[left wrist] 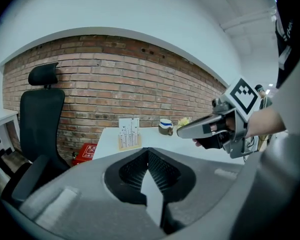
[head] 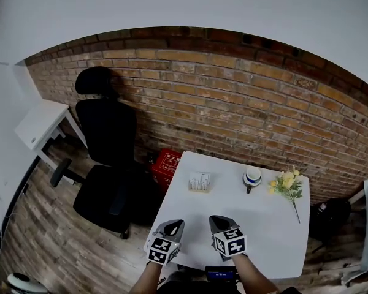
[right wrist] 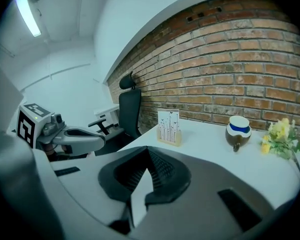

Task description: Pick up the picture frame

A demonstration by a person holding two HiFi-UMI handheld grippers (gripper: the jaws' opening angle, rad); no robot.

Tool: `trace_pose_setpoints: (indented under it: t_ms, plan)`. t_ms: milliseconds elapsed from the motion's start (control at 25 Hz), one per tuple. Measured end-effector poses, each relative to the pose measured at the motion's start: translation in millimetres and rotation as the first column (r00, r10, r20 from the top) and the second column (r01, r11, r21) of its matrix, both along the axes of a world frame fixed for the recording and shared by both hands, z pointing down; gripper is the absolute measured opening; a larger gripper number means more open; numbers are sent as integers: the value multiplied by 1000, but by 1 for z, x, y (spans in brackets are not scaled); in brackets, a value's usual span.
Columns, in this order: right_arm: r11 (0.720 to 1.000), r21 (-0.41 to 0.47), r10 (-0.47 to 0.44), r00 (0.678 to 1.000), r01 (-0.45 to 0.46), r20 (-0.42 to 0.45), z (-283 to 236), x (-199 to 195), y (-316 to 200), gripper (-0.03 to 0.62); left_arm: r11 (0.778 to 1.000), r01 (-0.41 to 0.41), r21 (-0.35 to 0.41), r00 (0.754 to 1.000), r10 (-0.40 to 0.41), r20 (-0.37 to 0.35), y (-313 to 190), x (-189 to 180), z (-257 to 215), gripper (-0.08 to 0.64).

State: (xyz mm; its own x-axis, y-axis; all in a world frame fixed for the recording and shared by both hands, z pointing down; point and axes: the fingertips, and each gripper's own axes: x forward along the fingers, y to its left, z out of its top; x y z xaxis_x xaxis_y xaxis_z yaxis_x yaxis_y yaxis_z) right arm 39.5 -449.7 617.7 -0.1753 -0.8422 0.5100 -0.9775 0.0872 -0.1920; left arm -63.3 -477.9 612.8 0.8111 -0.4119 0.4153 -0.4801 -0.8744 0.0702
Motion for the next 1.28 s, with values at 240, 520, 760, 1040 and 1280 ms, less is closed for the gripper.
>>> trace_pose_setpoints:
  t_ms: [240,520,760,1040,1280]
  plan:
    - [998,-35,46,999,-46,-6,11,-4,-19,8,999,-15,-35,1000,15,-6,-36,-9,10,12]
    - [997,-53,62,998,-62,-6,14,10,-21,8,998,-34,-53,999,34,-4,-36,9,15,12]
    - [999,-31,36,999,-36,-3,4,14,-25,8,998,-30,-51,1000,29,-11,-27,22,10,12]
    - [999,-26,24,1000,-24,13,4,15,-22,8,999,-28,-36,1000,28,-1,-24,26,4,12]
    - [1000,-28,11,999,-10,34,8,15,-17,8,999,-25,-45,1000,26,13,-18,25,8,12]
